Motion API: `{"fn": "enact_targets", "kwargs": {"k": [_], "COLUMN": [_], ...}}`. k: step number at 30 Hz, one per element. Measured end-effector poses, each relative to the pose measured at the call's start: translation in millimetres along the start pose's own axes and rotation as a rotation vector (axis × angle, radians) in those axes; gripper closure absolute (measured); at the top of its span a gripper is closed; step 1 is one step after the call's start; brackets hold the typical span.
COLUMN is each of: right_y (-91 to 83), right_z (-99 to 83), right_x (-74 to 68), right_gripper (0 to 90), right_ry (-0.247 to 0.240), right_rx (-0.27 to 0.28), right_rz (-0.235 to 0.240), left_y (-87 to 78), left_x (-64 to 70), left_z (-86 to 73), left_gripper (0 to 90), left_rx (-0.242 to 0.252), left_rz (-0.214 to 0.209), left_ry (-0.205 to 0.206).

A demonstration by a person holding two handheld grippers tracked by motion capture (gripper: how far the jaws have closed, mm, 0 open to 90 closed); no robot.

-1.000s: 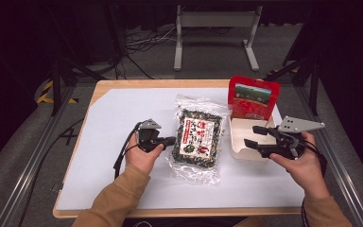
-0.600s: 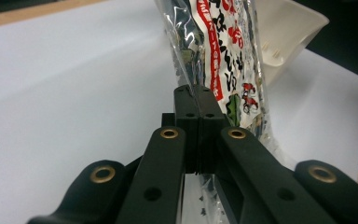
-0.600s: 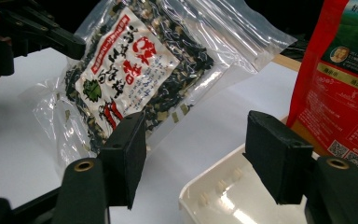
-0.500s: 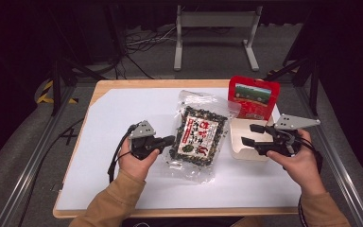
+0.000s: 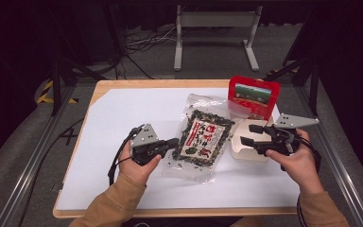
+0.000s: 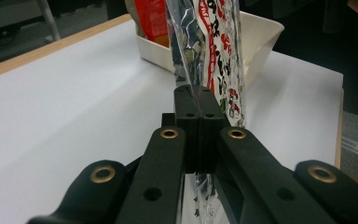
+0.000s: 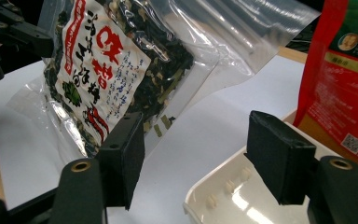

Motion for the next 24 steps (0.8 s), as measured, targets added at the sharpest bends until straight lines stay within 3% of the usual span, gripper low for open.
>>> {"fn": "enact_targets", "kwargs": {"k": [1,10,13,15,24], "right_y": [1.1,6.5,9.2,11.2,18.5], "right_z": [-0.7,-3.7,-4.3,-4.2,-3.5], "right_x": [-0.1,-1.5,-3.7,-5.9,-13.6], "right_gripper": [37.2,35.9,34.0,33.0,32.5], "right_ry": [-0.001,0.008,-0.006,-0.017,-0.045], "right_rx": [-0.003,-0.006,-0.004,-0.001,0.016], "right_rz": [0.002,0.025,0.042,0.061,0.108], "left_y": [0.0,-2.1,-4.5,-5.3,-7.2], "left_x": [-0.2,5.1,8.5,8.5,12.0], "left_z": [0.9,3.7,4.1,4.3,5.1], "left_gripper": [90.0,90.0,90.0,90.0,90.0], "left_rx": [0.004,0.026,0.052,0.059,0.089], "left_rz": [0.003,-0.018,-0.06,-0.066,-0.114], "left_ry": [0.02,0.059,0.079,0.101,0.128]}}
Point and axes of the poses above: each handheld gripper's, and its own axes: y roughly forward along the jaws, z roughly out of its top, x roughly to its right, the point moved 7 cm from there along y, roughly forward along the jaws, and after that the axes turned 7 degrees about z, right-handed, at the moved point
